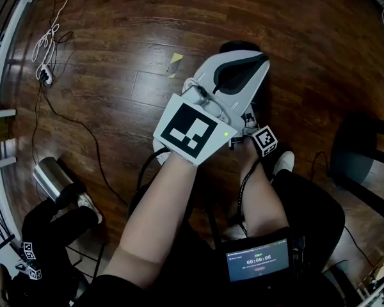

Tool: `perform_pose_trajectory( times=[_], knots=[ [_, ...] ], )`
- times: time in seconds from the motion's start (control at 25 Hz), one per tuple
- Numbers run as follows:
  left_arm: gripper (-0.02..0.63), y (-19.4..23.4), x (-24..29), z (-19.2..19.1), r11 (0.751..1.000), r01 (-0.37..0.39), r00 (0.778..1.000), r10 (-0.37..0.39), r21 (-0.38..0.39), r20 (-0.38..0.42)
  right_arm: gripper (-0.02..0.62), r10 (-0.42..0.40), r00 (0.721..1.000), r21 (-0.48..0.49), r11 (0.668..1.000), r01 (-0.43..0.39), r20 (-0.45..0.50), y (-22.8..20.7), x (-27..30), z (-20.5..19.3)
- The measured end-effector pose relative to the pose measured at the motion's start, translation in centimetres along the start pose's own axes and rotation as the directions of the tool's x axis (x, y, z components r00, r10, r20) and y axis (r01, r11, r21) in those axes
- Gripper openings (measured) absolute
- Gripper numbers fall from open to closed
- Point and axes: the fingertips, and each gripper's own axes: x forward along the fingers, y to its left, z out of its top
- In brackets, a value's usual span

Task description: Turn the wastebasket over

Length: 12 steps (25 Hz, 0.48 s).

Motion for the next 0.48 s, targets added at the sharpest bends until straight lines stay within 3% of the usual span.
perform_pose_trajectory(
  times=[0.24, 0.4, 0.48],
  knots=[
    [0.003, 0.4, -0.1, 0.2, 1.0, -0.008, 1.0, 0.008, -0.012, -0.003, 0.13, 0.043, 0.999, 0.001, 0.999, -0.043, 0.01, 0.3, 2.6, 0.4],
    [0.003, 0.6, -0.1, 0.1, 1.0, -0.011, 1.0, 0.011, -0.025, -0.007, 0.048, 0.064, 0.998, 0.002, 0.998, -0.064, 0.028, 0.8, 4.0, 0.7],
    [0.003, 0.8, -0.2, 0.0, 1.0, -0.013, 1.0, 0.013, -0.028, -0.012, 0.037, 0.067, 0.997, 0.011, 0.998, -0.067, 0.026, 0.9, 4.5, 0.5]
  ],
)
